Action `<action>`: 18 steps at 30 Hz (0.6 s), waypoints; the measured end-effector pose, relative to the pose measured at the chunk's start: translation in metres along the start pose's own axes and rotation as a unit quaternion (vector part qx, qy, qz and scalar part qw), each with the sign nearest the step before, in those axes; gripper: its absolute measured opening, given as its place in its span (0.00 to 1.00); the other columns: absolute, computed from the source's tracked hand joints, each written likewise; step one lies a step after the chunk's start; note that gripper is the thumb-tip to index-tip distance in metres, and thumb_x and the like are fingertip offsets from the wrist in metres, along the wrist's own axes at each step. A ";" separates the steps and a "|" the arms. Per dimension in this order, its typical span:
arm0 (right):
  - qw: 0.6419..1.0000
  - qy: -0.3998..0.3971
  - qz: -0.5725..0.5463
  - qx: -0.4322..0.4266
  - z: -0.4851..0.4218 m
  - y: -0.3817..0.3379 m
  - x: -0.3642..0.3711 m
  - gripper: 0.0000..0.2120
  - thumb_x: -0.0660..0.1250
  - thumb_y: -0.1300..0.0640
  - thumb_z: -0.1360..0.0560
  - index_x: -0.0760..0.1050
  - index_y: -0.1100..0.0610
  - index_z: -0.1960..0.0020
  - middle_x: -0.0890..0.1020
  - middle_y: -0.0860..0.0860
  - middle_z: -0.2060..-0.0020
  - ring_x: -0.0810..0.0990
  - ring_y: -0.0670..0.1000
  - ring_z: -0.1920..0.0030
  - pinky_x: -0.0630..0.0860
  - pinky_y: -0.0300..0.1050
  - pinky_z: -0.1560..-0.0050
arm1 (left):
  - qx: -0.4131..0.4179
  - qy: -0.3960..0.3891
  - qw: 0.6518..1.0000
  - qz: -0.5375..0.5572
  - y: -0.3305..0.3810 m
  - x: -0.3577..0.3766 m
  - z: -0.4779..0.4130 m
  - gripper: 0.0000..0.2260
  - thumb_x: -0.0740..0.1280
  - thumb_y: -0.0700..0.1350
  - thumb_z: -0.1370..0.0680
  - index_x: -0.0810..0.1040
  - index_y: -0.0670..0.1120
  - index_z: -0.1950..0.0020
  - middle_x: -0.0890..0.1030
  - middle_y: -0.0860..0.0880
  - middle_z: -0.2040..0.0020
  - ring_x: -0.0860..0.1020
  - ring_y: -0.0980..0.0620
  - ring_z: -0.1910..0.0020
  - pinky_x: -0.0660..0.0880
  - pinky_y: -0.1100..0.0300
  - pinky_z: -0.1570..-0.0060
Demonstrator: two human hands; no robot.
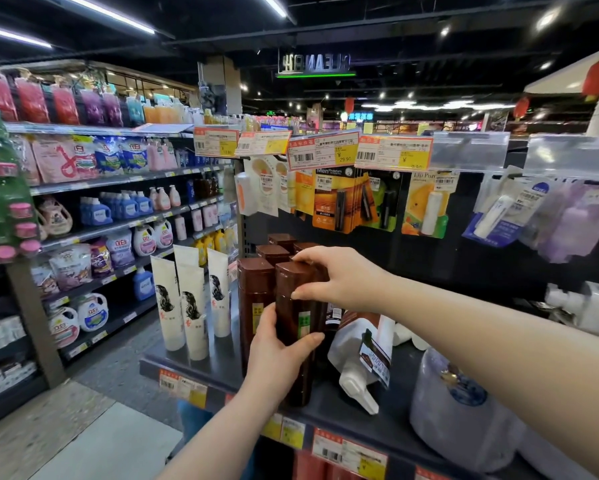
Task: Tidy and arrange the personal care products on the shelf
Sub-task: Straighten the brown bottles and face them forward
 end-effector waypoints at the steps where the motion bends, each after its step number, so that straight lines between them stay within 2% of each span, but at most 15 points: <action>1: 1.000 0.004 0.000 0.001 -0.001 0.001 0.000 0.28 0.70 0.47 0.29 0.67 0.50 0.31 0.75 0.50 0.38 0.74 0.49 0.41 0.72 0.40 0.45 | 0.004 0.002 1.000 -0.010 0.001 0.000 0.000 0.25 0.76 0.48 0.34 0.70 0.59 0.41 0.79 0.57 0.47 0.77 0.59 0.48 0.76 0.59 0.50; 4: 1.000 0.017 0.000 0.001 -0.002 0.001 0.001 0.28 0.70 0.47 0.29 0.67 0.50 0.31 0.75 0.50 0.37 0.74 0.50 0.40 0.72 0.41 0.44 | 0.014 0.013 0.999 -0.030 0.003 -0.001 -0.002 0.27 0.75 0.47 0.34 0.69 0.55 0.38 0.78 0.56 0.45 0.76 0.57 0.46 0.75 0.55 0.46; 7: 1.000 0.017 0.004 -0.001 -0.002 0.002 0.005 0.29 0.71 0.47 0.29 0.67 0.50 0.31 0.75 0.49 0.38 0.74 0.49 0.41 0.72 0.39 0.47 | 0.008 0.020 0.998 -0.055 0.002 0.000 -0.002 0.28 0.75 0.47 0.33 0.68 0.54 0.37 0.77 0.54 0.43 0.76 0.55 0.45 0.75 0.56 0.46; 9: 1.000 0.009 0.002 0.010 -0.001 0.008 0.009 0.29 0.71 0.47 0.30 0.68 0.49 0.32 0.75 0.49 0.38 0.74 0.49 0.42 0.73 0.39 0.47 | -0.007 0.016 0.996 -0.082 -0.003 0.001 0.000 0.32 0.75 0.49 0.33 0.65 0.52 0.33 0.75 0.53 0.40 0.75 0.53 0.43 0.75 0.55 0.45; 11: 1.000 0.010 -0.011 0.023 0.000 0.013 0.010 0.28 0.72 0.46 0.31 0.68 0.48 0.34 0.75 0.48 0.41 0.74 0.47 0.46 0.73 0.39 0.49 | -0.017 0.013 0.995 -0.098 -0.008 0.002 0.002 0.35 0.75 0.49 0.33 0.62 0.52 0.31 0.73 0.52 0.38 0.73 0.53 0.43 0.74 0.56 0.45; 15: 0.999 0.015 -0.040 0.025 0.002 0.014 0.009 0.28 0.73 0.47 0.32 0.67 0.49 0.36 0.74 0.45 0.47 0.74 0.45 0.50 0.74 0.39 0.51 | -0.011 0.016 0.995 -0.094 -0.011 0.001 0.006 0.33 0.75 0.47 0.32 0.61 0.54 0.33 0.74 0.51 0.38 0.72 0.55 0.46 0.70 0.62 0.50; 18: 0.999 -0.002 -0.036 0.021 0.005 0.008 0.003 0.29 0.73 0.44 0.32 0.66 0.49 0.36 0.73 0.41 0.53 0.74 0.42 0.54 0.74 0.36 0.55 | -0.005 0.029 0.994 -0.104 -0.014 -0.001 0.009 0.34 0.75 0.47 0.32 0.61 0.53 0.32 0.72 0.50 0.36 0.72 0.53 0.41 0.70 0.60 0.46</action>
Point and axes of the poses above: each hand's wrist, its own z-axis away from the middle knuckle, its own x-axis out of the palm, y = z × x, the point moved 7 cm from there along -z, towards the middle knuckle
